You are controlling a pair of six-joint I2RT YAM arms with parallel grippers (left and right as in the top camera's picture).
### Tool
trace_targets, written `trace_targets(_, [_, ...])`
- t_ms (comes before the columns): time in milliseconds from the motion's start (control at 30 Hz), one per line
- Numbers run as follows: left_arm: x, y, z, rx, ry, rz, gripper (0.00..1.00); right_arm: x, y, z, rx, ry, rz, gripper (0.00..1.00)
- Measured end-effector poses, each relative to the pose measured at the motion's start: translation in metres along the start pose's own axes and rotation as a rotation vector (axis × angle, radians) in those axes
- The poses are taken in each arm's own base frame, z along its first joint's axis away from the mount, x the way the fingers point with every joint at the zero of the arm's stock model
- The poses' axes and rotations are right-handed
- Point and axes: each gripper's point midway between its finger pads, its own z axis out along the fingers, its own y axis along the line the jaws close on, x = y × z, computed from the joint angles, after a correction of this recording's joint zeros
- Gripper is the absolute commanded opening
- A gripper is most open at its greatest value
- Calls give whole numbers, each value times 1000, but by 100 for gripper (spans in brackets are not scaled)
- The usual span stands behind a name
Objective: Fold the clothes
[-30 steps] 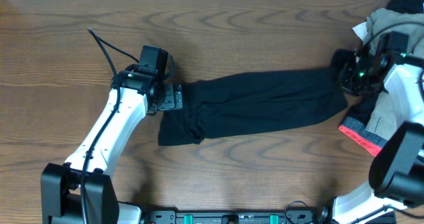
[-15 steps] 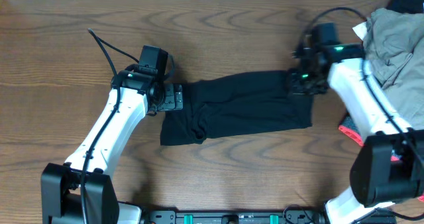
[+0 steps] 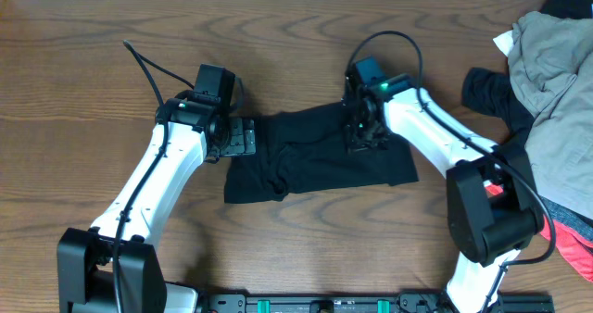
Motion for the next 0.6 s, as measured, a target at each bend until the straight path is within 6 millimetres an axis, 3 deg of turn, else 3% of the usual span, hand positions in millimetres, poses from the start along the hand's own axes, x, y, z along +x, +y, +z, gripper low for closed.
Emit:
trace_targets(167, [0,0,0,0,0,0,96,-19,14,1,-21,-82,-24,1])
trace_targets(600, [0,0,0,0,0,0,96,-18,15,2,-21,-78,-19,1])
